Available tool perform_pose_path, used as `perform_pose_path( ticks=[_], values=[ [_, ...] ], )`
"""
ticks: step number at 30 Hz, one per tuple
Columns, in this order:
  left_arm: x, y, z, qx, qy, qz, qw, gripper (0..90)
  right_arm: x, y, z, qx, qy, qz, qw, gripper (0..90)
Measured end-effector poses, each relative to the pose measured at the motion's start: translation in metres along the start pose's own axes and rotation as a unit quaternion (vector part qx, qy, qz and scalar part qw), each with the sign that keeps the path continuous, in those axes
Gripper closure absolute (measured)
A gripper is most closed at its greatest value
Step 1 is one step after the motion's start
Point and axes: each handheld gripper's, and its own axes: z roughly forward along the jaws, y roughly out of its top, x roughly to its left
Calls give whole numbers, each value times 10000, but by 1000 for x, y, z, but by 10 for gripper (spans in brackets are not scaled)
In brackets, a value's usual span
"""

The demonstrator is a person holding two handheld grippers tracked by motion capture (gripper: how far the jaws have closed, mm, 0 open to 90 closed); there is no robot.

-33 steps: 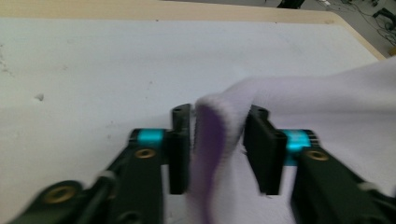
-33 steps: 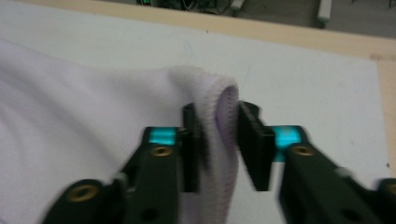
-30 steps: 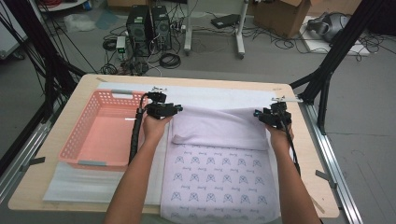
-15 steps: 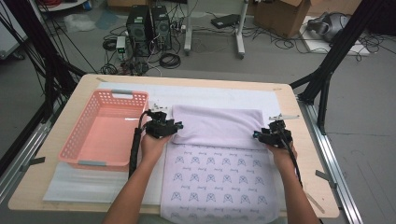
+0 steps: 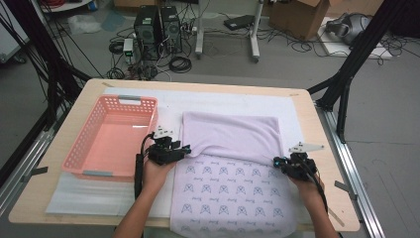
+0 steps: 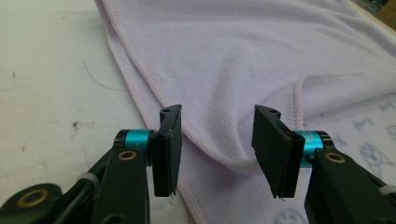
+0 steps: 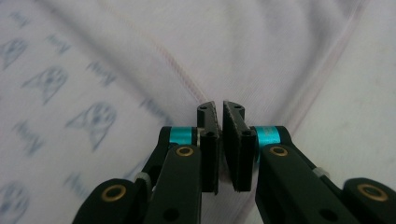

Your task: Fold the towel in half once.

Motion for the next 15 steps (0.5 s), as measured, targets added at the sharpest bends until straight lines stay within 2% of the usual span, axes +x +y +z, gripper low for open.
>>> perform_pose_path(
  ticks=[2, 4, 5, 6, 9, 11, 13, 15],
  values=[
    [-2, -7, -7, -51, -48, 18, 10000, 535, 7, -11, -10, 126, -20, -257, 9996, 819],
    [-2, -14, -13, -71, -116, 13, 9999, 534, 11, -21, -20, 102, 24, -342, 9994, 767],
    [-2, -17, -16, -74, -150, -2, 9999, 533, 12, -26, -25, 59, 63, -334, 9994, 703],
    [-1, -20, -19, -107, -180, -51, 9998, 532, 12, -30, -31, -46, 77, -276, 9996, 646],
    [2, -26, -24, -140, -228, -174, 9995, 530, 8, -40, -49, -478, 2, 145, 9988, 621],
    [3, -29, -25, -154, -304, -263, 9991, 530, 3, -40, -56, -717, -104, 447, 9964, 633],
    [4, -28, -25, -102, -359, -289, 9989, 531, 0, -41, -58, -824, -251, 650, 9942, 642],
    [4, -27, -24, -127, -397, -364, 9985, 530, -1, -39, -54, -799, -350, 813, 9929, 645]
  ],
)
